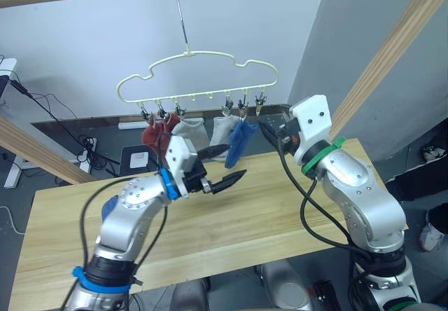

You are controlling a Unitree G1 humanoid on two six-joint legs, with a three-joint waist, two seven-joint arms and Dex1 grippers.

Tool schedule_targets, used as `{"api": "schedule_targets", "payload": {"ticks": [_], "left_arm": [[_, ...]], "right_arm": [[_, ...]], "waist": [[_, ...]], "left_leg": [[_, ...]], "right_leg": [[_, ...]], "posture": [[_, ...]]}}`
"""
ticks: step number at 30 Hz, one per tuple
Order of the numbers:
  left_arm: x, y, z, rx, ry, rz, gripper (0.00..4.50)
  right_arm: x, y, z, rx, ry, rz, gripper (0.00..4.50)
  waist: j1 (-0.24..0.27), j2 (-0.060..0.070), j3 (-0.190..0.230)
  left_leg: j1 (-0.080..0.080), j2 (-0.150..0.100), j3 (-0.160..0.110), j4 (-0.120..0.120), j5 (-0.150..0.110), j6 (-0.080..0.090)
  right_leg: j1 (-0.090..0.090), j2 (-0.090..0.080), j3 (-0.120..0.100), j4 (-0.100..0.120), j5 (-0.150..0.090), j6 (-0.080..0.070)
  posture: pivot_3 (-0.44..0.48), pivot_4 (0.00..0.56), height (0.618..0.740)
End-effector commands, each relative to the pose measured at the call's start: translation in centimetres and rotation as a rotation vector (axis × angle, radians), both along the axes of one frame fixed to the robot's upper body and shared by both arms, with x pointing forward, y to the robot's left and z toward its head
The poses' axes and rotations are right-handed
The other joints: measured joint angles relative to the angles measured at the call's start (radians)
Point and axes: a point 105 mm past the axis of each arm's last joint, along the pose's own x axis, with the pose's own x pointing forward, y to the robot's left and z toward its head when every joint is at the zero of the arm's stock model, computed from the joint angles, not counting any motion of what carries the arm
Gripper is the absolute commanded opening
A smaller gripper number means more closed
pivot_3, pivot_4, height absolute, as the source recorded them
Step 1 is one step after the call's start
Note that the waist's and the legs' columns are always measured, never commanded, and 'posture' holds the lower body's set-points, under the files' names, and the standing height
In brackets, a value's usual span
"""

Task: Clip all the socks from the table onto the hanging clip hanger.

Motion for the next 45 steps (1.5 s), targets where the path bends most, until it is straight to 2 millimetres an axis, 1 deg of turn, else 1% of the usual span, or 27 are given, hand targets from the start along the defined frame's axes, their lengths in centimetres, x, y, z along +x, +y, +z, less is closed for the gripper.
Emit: {"api": "schedule_targets", "payload": {"ticks": [1,6,7,10,12,17,23,28,35,45], "left_arm": [[-0.8,0.2,2.0,-0.014,-0.034,-0.040,3.76],[-0.7,0.5,3.4,0.000,-0.054,-0.035,3.76],[-0.6,0.5,3.6,0.001,-0.059,-0.032,3.76],[-0.5,0.5,4.1,0.003,-0.068,-0.029,3.76],[-0.4,0.5,4.4,0.001,-0.072,-0.024,3.76],[-0.3,0.3,5.4,-0.015,-0.086,-0.027,3.76],[-0.1,0.3,5.7,-0.011,-0.094,-0.022,3.76],[-0.1,0.4,5.8,-0.002,-0.100,-0.024,3.76],[-0.1,0.4,5.8,0.004,-0.097,-0.024,3.76],[0.0,0.4,5.5,0.008,-0.092,-0.024,3.76]], "right_arm": [[0.6,0.0,1.3,0.016,-0.065,-0.039,3.14],[1.7,0.3,1.6,0.054,-0.064,-0.064,3.14],[1.9,0.4,1.6,0.056,-0.063,-0.061,3.14],[2.1,0.7,1.7,0.072,-0.055,-0.050,3.14],[2.3,0.9,1.8,0.081,-0.052,-0.044,3.14],[2.8,0.9,2.1,0.086,-0.066,-0.062,3.14],[3.2,0.9,2.4,0.100,-0.077,-0.072,3.14],[3.6,1.3,2.8,0.177,-0.054,-0.080,3.14],[3.6,2.2,3.0,0.240,-0.037,-0.085,3.14],[3.3,2.3,2.8,0.276,-0.024,-0.119,3.14]], "waist": [[0.000,0.000,0.000],[0.003,0.000,0.000],[0.003,0.000,0.000],[0.004,0.000,0.000],[0.004,0.000,0.000],[0.004,0.000,0.000],[0.004,0.000,0.000],[0.005,0.000,0.000],[0.005,0.000,0.000],[0.005,0.000,0.000]], "left_leg": [[0.000,0.000,0.000,0.000,0.000,0.000],[-0.001,0.000,0.000,0.000,0.000,0.000],[-0.001,0.000,0.000,0.000,0.000,0.000],[-0.001,0.000,0.000,0.000,0.000,0.000],[-0.001,0.000,0.000,0.000,0.000,0.000],[-0.001,0.000,0.000,0.000,0.000,0.000],[-0.001,0.000,0.000,0.000,0.000,0.000],[-0.001,0.000,0.000,0.000,0.000,0.000],[-0.001,0.000,0.000,0.000,0.000,0.000],[-0.001,0.000,0.000,0.000,0.000,0.000]], "right_leg": [[0.000,0.000,0.000,0.000,0.000,0.000],[0.000,0.000,0.000,-0.001,0.000,0.000],[0.000,0.000,0.000,-0.001,0.000,0.000],[0.000,0.000,0.000,-0.001,0.001,-0.001],[0.000,-0.001,0.000,-0.001,0.003,-0.005],[0.000,0.000,0.000,0.000,0.003,-0.005],[0.000,-0.001,0.000,0.000,0.003,-0.005],[-0.001,0.000,0.000,0.001,0.003,-0.005],[-0.001,-0.001,0.000,0.001,0.003,-0.005],[-0.001,-0.001,0.000,0.001,0.003,-0.005]], "posture": [[-0.251,0.238,0.740],[-0.251,0.238,0.740],[-0.237,0.235,0.740],[-0.237,0.235,0.740],[-0.237,0.235,0.740],[-0.221,0.234,0.740],[-0.221,0.232,0.740],[-0.219,0.232,0.740],[-0.218,0.233,0.740],[-0.219,0.237,0.740]]}}
